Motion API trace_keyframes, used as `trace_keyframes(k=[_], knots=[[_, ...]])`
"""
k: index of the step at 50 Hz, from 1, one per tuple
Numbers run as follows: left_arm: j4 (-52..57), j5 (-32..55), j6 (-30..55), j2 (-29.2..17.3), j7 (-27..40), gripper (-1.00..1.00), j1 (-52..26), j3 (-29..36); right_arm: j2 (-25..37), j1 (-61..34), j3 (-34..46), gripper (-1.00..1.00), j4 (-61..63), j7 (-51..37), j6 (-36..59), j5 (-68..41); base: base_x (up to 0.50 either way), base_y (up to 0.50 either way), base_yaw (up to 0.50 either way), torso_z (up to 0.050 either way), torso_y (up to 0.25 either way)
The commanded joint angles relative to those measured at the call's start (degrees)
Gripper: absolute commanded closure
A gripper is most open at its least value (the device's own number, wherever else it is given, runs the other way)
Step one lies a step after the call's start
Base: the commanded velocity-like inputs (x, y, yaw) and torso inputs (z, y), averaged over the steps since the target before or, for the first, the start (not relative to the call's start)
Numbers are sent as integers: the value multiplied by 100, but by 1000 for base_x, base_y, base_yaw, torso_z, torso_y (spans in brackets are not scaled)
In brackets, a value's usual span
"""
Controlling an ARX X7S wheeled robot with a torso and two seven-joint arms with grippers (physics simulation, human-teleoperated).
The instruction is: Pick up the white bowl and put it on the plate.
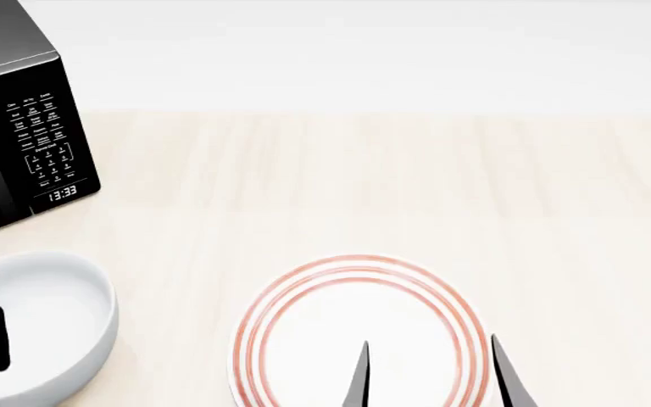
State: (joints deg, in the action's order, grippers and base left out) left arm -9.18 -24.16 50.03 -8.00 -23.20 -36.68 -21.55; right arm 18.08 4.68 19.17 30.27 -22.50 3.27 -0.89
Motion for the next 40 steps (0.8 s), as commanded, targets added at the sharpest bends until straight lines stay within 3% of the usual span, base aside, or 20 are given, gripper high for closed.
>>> trace_keyframes(k=[1,40], knots=[[-236,122,-98,94,-9,-100,-10,-212,-95,-8,-119,-100,-19,100,8,124,0,0,0,0,0],[-1159,556,-804,-34,500,-100,40,-334,-24,-20,-41,-100,-43,23,-7,107,0,0,0,0,0]])
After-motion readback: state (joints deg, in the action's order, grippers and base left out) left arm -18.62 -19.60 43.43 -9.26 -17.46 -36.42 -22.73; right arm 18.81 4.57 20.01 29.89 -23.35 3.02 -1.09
